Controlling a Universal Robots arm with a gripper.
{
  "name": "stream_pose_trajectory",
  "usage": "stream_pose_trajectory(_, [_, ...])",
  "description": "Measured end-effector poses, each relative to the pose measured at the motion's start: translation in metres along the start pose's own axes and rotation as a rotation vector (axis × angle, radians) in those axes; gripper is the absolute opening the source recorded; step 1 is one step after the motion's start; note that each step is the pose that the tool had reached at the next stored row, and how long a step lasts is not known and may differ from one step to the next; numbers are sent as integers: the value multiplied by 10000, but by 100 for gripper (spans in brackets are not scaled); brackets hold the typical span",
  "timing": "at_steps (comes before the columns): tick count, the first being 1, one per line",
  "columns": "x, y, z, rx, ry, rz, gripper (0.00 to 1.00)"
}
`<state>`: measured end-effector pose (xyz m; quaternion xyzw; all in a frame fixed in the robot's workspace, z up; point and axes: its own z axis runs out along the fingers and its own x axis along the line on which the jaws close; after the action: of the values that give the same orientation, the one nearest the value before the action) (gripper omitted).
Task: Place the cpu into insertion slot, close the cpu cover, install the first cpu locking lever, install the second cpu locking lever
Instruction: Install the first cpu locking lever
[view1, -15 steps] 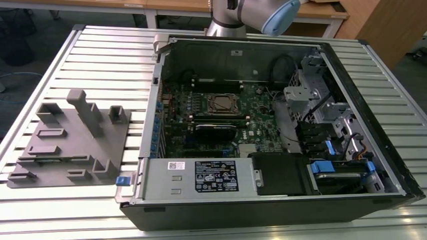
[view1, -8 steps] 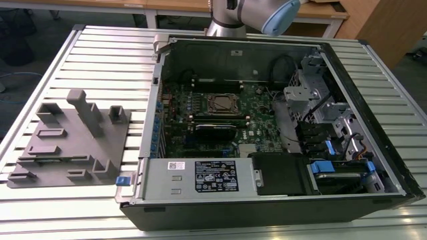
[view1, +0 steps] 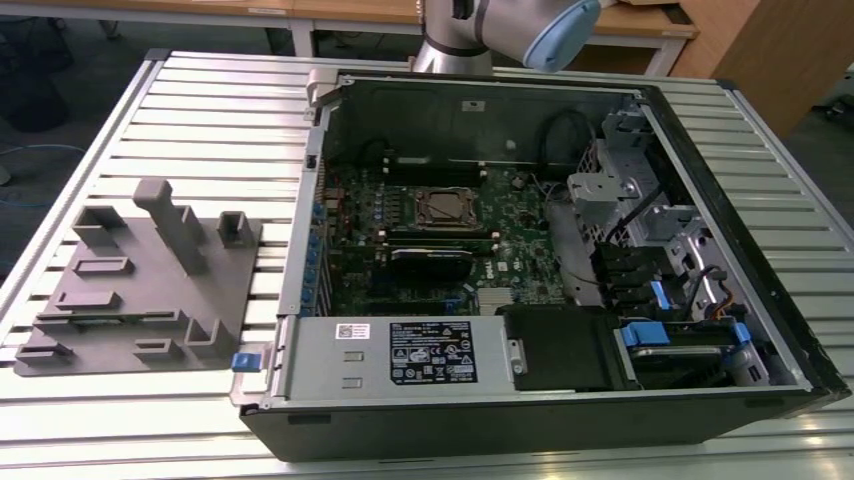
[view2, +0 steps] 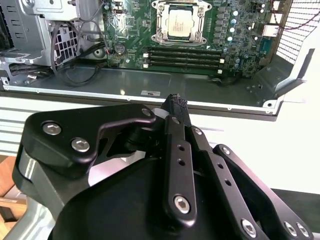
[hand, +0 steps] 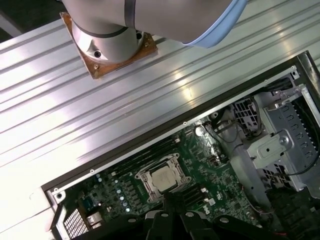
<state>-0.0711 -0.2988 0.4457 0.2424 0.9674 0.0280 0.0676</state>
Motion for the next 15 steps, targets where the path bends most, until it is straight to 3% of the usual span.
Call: stream_pose_trajectory(15, [0, 0, 0, 61, 115, 3, 11])
